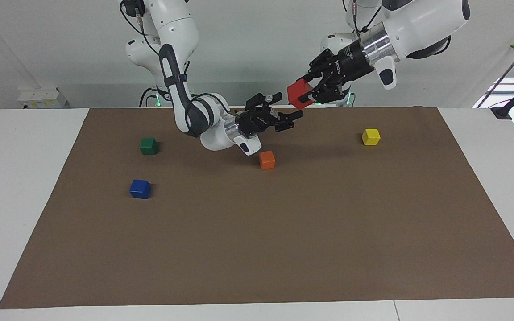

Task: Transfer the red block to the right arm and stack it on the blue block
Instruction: 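Close the right gripper on the red cube beside the left gripper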

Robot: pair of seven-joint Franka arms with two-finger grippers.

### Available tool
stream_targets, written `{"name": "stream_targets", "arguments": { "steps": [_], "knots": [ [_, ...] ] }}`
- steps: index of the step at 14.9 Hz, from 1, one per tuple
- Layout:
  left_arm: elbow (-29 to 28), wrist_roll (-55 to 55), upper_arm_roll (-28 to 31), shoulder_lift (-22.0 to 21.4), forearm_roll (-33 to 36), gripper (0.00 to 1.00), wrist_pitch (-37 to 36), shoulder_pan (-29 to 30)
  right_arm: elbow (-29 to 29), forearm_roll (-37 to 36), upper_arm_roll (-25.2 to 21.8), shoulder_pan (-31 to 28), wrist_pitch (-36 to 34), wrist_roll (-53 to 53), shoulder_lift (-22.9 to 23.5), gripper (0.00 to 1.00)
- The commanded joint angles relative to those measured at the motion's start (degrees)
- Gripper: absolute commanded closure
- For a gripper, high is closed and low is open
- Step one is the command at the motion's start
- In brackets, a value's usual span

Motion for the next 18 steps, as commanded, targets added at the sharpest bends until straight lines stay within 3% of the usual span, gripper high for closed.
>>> {"name": "stream_targets", "arguments": {
  "steps": [1,3,5,6,7,8,9,18],
  "knots": [
    [-1.13,-0.04,0.65,-1.28,-0.42,1.00,0.22,-0.28,-0.75,6.46,1.22,1.29,3.15,0.43,-2.29,0.00],
    [-1.22,0.05,0.56,-1.28,-0.42,1.00,0.22,-0.28,-0.49,7.33,1.40,1.38,5.80,0.87,-3.43,0.00],
    [-1.22,-0.04,0.56,-1.37,-0.42,1.00,0.31,-0.37,-0.31,7.42,1.48,1.38,5.90,0.79,-3.44,0.08],
    [-1.22,0.05,0.56,-1.37,-0.42,1.00,0.31,-0.37,-0.22,7.51,1.57,1.47,5.98,0.87,-3.44,0.21],
    [-1.22,0.05,0.56,-1.37,-0.42,1.00,0.40,-0.37,-0.22,7.51,1.57,1.47,5.98,0.87,-3.44,0.52],
    [-1.22,0.05,0.56,-1.37,-0.42,1.00,0.57,-0.46,-0.14,7.51,1.57,1.56,6.16,0.79,-3.44,0.94],
    [-1.22,0.05,0.56,-1.37,-0.42,1.00,0.57,-0.46,-0.13,7.60,1.57,1.65,6.16,0.78,-3.44,1.00],
    [-1.31,-0.04,0.56,-1.37,-0.33,1.00,0.75,-0.81,0.39,7.51,1.49,1.47,6.16,0.79,-3.35,1.00]
  ]
}}
